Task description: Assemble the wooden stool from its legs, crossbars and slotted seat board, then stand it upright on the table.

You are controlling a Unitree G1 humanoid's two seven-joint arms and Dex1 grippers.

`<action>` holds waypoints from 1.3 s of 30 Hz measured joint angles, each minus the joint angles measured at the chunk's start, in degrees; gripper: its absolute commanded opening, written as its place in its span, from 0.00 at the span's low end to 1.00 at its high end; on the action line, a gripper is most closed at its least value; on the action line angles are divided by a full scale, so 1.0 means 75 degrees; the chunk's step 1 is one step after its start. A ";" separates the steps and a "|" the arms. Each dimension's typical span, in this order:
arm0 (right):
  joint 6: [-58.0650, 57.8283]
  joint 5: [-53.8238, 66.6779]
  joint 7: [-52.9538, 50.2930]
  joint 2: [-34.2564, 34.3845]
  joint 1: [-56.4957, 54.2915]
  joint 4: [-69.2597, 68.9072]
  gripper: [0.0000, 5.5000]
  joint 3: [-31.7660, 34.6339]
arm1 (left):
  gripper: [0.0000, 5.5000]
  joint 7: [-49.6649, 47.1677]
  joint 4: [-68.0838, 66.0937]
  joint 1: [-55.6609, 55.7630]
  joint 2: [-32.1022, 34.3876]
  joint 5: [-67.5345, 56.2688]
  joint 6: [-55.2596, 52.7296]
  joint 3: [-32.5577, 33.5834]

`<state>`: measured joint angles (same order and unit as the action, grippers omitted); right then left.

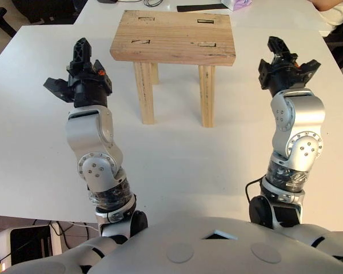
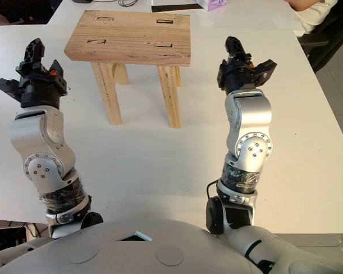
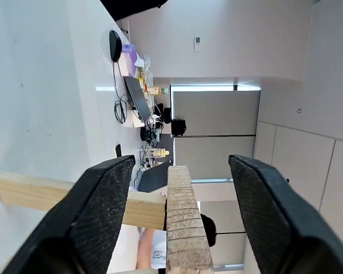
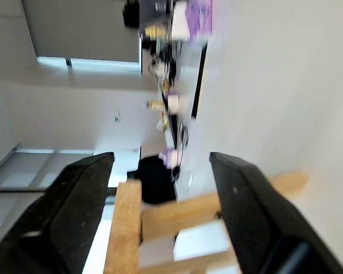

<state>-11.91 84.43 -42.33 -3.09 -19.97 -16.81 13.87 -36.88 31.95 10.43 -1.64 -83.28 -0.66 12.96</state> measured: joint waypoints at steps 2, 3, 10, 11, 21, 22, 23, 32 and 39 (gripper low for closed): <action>-0.0159 -0.0861 0.0491 -0.0741 -0.0266 0.0642 0.56 0.0174 | 0.54 0.0389 -0.0147 -0.0006 0.0819 0.0329 -0.0316 0.0438; -0.0236 -0.1672 0.0948 -0.1268 -0.0459 0.1033 0.56 0.0068 | 0.54 0.0686 -0.0515 0.0028 0.1473 0.0757 -0.0464 0.0763; 0.0520 -0.6253 0.2499 -0.2542 -0.1837 0.3121 0.56 -0.1480 | 0.54 0.1708 -0.3255 0.1424 0.3602 0.4670 -0.0169 0.0682; 0.0683 -0.6652 0.2622 -0.2554 -0.2055 0.3401 0.56 -0.1613 | 0.54 0.1809 -0.3619 0.1711 0.3663 0.5152 -0.0020 0.0555; 0.2371 -0.9732 0.3131 -0.1726 -0.3072 0.6864 0.56 -0.2078 | 0.54 0.2245 -0.8029 0.2603 0.2724 0.8728 0.1995 -0.0198; 0.2516 -0.9927 0.3126 -0.1734 -0.3072 0.6939 0.56 -0.2038 | 0.54 0.2235 -0.8179 0.2682 0.2619 0.8796 0.2098 -0.0089; 0.2624 -1.0113 0.3120 -0.1734 -0.3080 0.7023 0.56 -0.2003 | 0.54 0.2229 -0.8253 0.2758 0.2526 0.8849 0.2190 -0.0041; 0.3109 -1.1296 0.2986 -0.1551 -0.3605 0.7398 0.56 -0.1971 | 0.54 0.2432 -0.8605 0.3468 0.2196 0.9361 0.2371 0.0061; 0.3064 -1.1683 0.2919 -0.1174 -0.3561 0.7098 0.56 -0.1834 | 0.54 0.2585 -0.8013 0.3961 0.2163 0.9479 0.2123 0.0166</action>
<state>11.07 -3.19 -20.44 -11.90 -46.68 36.43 0.11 -17.50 -28.15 40.14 14.58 -12.18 15.27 14.20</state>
